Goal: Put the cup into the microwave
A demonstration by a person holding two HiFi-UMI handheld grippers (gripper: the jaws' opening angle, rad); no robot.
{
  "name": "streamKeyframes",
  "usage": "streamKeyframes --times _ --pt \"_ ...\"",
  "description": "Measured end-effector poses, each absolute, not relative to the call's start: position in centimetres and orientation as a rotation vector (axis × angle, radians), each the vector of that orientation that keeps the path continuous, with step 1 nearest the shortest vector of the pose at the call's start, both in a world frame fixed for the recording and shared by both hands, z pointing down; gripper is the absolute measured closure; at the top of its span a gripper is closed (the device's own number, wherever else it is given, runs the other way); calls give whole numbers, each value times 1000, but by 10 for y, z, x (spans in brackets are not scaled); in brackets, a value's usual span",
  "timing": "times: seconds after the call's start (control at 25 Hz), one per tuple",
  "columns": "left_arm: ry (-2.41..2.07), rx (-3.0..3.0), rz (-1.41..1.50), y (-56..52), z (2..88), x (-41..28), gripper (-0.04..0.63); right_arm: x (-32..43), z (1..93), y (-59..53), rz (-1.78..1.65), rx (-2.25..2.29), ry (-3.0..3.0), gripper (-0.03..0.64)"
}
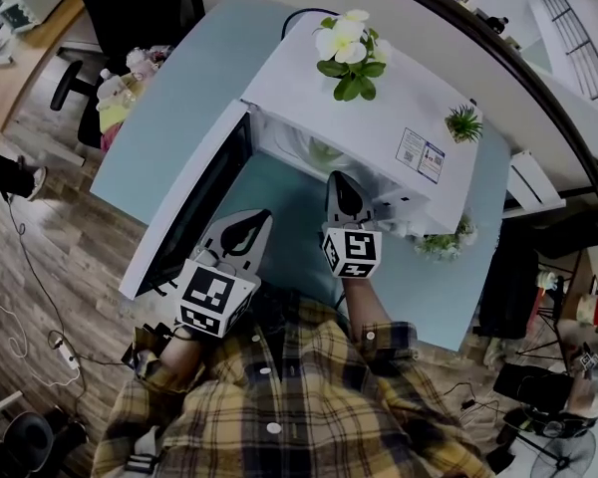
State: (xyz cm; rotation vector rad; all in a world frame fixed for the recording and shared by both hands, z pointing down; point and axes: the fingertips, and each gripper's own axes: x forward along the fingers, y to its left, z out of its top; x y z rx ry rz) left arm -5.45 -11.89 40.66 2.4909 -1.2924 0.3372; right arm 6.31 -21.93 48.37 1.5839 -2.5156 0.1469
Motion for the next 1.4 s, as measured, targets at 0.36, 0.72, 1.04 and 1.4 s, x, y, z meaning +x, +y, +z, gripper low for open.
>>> streamKeyframes --times 0.36,0.72,1.04,1.4 --pt "-1245 2548 323 -116 400 -39 604 79 450 -197 200 1603 -2607 614" --pt "-1186 2605 292 -122 393 -15 603 103 414 -159 238 1527 -2674 614" --pt "-1163 2641 258 -131 384 3 604 132 386 -133 303 1490 -2690 614" --pt "-1122 2660 234 -135 379 19 604 156 364 -113 324 1518 -2694 614"
